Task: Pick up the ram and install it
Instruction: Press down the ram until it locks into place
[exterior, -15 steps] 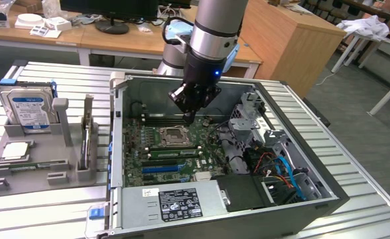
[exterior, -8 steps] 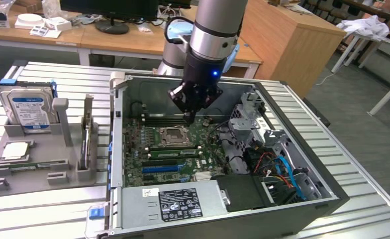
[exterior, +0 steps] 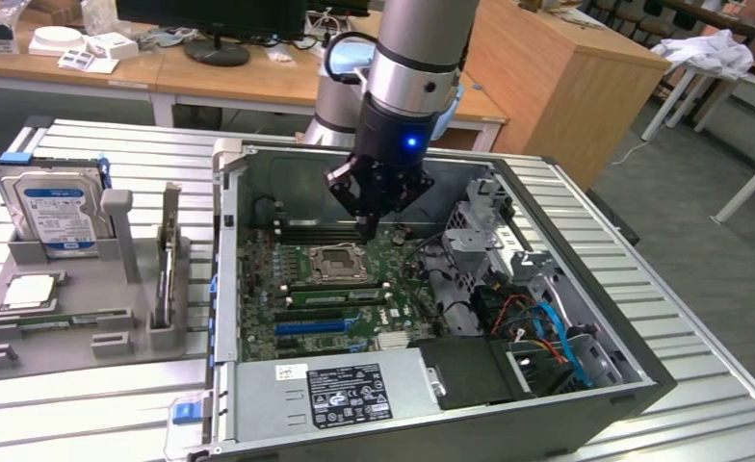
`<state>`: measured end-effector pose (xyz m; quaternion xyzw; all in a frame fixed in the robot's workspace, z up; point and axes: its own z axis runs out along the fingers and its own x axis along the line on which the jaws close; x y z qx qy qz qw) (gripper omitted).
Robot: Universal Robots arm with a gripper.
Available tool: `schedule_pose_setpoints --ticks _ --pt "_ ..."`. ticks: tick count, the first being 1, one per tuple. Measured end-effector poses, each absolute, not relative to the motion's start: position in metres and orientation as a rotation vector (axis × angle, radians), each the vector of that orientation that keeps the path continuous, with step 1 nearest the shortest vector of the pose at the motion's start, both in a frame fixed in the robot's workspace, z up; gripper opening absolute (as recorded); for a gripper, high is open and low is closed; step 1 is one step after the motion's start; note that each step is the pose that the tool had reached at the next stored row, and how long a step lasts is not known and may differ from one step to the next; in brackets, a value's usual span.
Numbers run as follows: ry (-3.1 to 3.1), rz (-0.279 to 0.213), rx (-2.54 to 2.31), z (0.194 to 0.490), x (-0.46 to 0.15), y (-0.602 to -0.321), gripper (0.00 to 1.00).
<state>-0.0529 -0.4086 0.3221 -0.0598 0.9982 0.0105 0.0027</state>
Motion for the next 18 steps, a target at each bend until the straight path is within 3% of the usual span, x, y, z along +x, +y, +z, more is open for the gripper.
schedule_pose_setpoints --ticks 18 --pt "3.133 0.032 0.065 0.3214 -0.0531 -0.4086 0.11"
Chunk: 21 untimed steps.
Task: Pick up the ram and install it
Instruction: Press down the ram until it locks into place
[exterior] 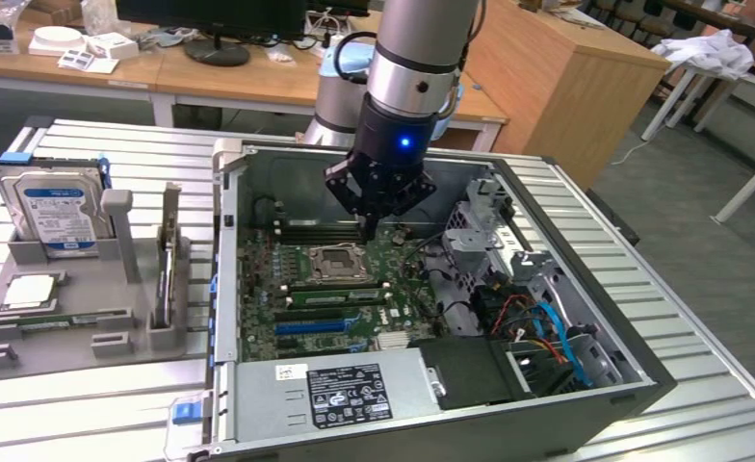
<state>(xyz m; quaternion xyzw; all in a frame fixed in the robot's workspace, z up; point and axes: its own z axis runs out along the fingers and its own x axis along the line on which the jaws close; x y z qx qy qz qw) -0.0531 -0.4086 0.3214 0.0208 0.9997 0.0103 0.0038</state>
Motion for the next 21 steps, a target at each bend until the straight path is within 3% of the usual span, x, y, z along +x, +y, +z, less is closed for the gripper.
schedule_pose_setpoints --ticks 21 --pt "3.134 0.033 0.017 0.321 -0.065 -0.409 0.11"
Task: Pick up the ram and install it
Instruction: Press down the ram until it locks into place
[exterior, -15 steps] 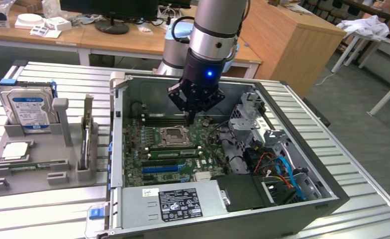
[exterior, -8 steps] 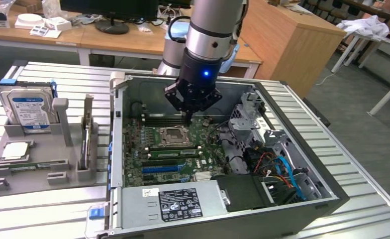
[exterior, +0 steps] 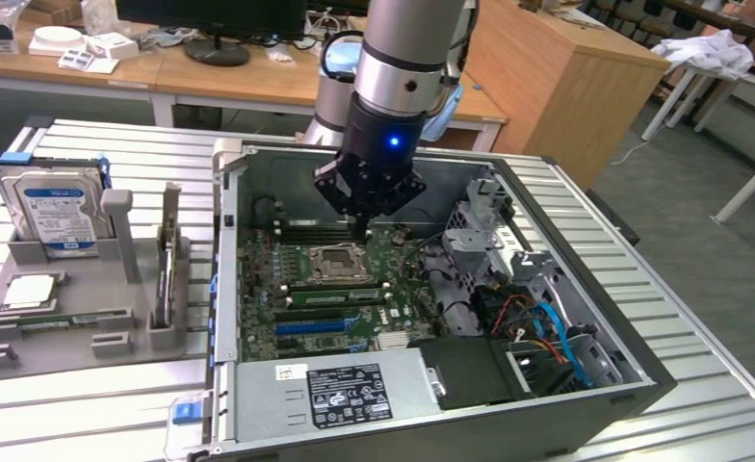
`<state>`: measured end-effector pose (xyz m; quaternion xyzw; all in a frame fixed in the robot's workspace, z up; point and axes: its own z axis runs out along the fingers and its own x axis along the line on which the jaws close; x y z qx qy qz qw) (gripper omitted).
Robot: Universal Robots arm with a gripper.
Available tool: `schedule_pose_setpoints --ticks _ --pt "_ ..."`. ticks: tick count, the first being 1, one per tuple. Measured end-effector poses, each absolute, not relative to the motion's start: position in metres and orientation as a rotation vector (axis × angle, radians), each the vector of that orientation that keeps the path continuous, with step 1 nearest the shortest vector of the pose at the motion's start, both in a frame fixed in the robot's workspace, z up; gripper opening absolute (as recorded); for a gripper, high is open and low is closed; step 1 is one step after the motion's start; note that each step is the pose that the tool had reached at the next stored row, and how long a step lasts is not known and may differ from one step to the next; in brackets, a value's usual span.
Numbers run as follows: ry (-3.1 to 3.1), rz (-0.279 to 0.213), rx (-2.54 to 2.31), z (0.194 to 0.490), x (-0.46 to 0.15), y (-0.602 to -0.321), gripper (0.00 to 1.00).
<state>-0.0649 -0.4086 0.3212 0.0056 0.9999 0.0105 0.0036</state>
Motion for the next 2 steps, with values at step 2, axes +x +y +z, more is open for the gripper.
schedule_pose_setpoints --ticks 2 --pt "3.134 0.033 0.018 0.3212 -0.0650 -0.4086 0.11"
